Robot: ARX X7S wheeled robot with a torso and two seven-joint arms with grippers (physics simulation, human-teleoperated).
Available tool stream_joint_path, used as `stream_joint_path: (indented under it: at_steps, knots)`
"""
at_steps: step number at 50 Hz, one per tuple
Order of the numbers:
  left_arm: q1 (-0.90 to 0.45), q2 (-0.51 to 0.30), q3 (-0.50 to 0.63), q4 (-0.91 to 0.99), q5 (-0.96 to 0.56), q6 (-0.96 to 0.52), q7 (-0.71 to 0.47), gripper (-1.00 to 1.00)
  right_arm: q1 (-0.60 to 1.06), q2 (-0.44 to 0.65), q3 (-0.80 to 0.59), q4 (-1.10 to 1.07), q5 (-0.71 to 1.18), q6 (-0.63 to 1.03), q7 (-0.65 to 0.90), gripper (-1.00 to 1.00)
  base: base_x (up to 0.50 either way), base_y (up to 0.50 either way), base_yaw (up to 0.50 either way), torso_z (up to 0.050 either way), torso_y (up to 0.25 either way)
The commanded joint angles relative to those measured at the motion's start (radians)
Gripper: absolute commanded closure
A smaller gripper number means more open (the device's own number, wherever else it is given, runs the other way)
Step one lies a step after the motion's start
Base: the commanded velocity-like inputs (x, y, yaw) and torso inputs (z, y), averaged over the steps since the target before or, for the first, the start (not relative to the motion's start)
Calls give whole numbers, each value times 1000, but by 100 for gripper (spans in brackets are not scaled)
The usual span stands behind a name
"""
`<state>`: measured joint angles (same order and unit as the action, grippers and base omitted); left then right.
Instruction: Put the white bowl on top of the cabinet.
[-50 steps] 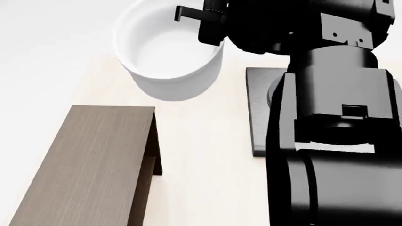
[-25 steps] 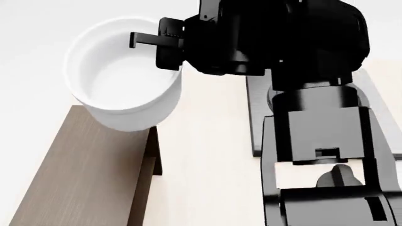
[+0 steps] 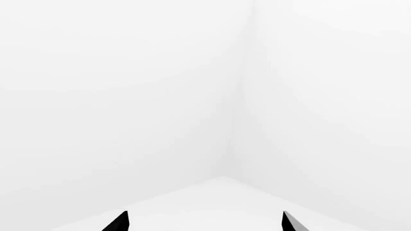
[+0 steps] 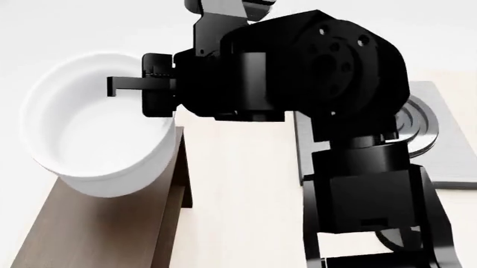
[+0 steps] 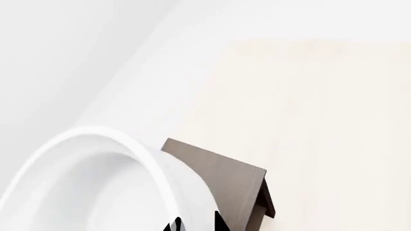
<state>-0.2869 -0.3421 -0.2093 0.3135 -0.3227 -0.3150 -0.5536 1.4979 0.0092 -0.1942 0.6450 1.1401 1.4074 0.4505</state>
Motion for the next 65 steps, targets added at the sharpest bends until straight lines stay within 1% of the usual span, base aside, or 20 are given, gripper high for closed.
stream_joint_path:
  at_steps: [1, 16, 27, 34, 42, 55, 62, 63, 65]
  knots:
    - [1, -2, 0, -1, -3, 1, -1, -100, -22, 2, -21, -55, 136, -12, 49, 100, 0, 0, 0, 0, 0]
    - [0, -3, 7, -8, -1, 4, -5, -100, -58, 6, -90, -92, 235, -38, 96, 100, 0, 0, 0, 0, 1]
    - [2, -5, 7, -11, -1, 9, -6, -100, -72, 16, -140, -66, 250, -77, 78, 100, 0, 0, 0, 1, 0]
    - [3, -7, 5, -7, -6, 6, -8, -100, -62, 13, -178, 15, 233, -121, 16, 100, 0, 0, 0, 0, 1]
    - [2, -8, 6, -7, -9, 6, -8, -100, -66, 14, -222, 30, 220, -160, -19, 100, 0, 0, 0, 0, 0]
    - [2, -10, 7, -8, -13, 5, -11, -100, -53, 7, -321, 148, 168, -246, -135, 100, 0, 0, 0, 1, 1]
    - [4, -10, 8, -14, -12, 11, -10, -100, -59, 11, -353, 142, 171, -264, -161, 100, 0, 0, 1, 0, 0]
    - [4, -10, 9, -11, -12, 10, -10, -100, -62, 14, -358, 127, 169, -271, -168, -100, 11, 3, 3, 0, 0]
    - [4, -11, 9, -16, -11, 13, -10, -100, -67, 20, -357, 105, 179, -271, -170, -100, 0, 0, 0, 0, 0]
